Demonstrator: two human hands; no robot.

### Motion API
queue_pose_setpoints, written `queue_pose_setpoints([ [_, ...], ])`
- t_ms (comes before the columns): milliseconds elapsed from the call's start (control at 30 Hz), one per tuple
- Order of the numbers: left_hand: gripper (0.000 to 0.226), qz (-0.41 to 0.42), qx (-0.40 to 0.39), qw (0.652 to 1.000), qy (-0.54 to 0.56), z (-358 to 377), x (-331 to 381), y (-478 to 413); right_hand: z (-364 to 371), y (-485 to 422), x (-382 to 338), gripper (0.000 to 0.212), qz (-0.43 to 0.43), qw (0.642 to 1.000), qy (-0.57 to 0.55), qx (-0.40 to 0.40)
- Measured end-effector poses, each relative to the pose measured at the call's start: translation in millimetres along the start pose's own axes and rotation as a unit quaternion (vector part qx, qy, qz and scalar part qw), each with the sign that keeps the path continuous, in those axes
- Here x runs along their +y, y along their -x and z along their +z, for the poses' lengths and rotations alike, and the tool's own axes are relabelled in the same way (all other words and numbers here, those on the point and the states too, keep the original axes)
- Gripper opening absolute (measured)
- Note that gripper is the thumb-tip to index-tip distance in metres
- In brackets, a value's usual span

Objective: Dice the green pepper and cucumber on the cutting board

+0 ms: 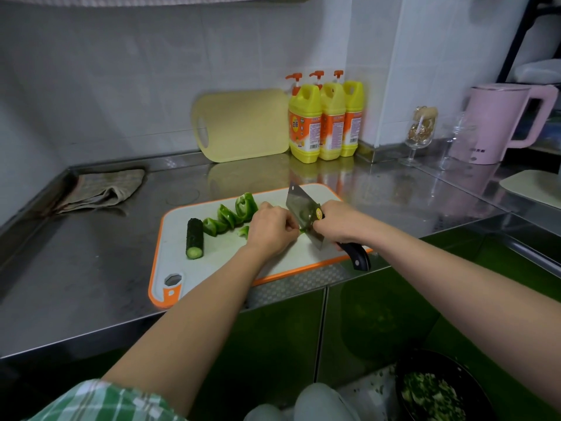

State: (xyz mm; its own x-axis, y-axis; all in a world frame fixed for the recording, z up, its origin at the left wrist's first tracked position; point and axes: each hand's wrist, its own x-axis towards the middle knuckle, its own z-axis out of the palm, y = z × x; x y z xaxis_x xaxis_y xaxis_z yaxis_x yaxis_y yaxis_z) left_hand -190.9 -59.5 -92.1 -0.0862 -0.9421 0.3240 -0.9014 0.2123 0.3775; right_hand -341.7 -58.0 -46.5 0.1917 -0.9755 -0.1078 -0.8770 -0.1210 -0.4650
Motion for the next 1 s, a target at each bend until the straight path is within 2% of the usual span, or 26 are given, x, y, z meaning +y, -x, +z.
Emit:
queue_pose_setpoints([
  [200, 0.011, 0.004, 0.004, 1.0, 0.001, 1, -2, -1, 9, -9, 4, 0.009, -0.007, 0.997, -0.034, 0.068],
  [300, 0.012, 0.0, 0.01, 1.0, 0.008, 1, -3, -2, -3, -3, 0, 0.009, -0.013, 0.997, -0.052, 0.052],
  [467, 0.008, 0.001, 0.02, 1.0, 0.012, 2, -3, -1, -1, -2, -4, 0.011, 0.0, 1.0, -0.006, 0.002],
  [733, 0.011, -0.006, 0.011, 1.0, 0.003, 4, -4, -3, 9, -7, 0, 0.01, -0.008, 0.996, -0.043, 0.078],
  [1000, 0.014, -0.016, 0.029, 0.999, 0.02, 8, -5, -5, 1, 3, -4, 0.011, 0.0, 1.0, -0.027, 0.012],
])
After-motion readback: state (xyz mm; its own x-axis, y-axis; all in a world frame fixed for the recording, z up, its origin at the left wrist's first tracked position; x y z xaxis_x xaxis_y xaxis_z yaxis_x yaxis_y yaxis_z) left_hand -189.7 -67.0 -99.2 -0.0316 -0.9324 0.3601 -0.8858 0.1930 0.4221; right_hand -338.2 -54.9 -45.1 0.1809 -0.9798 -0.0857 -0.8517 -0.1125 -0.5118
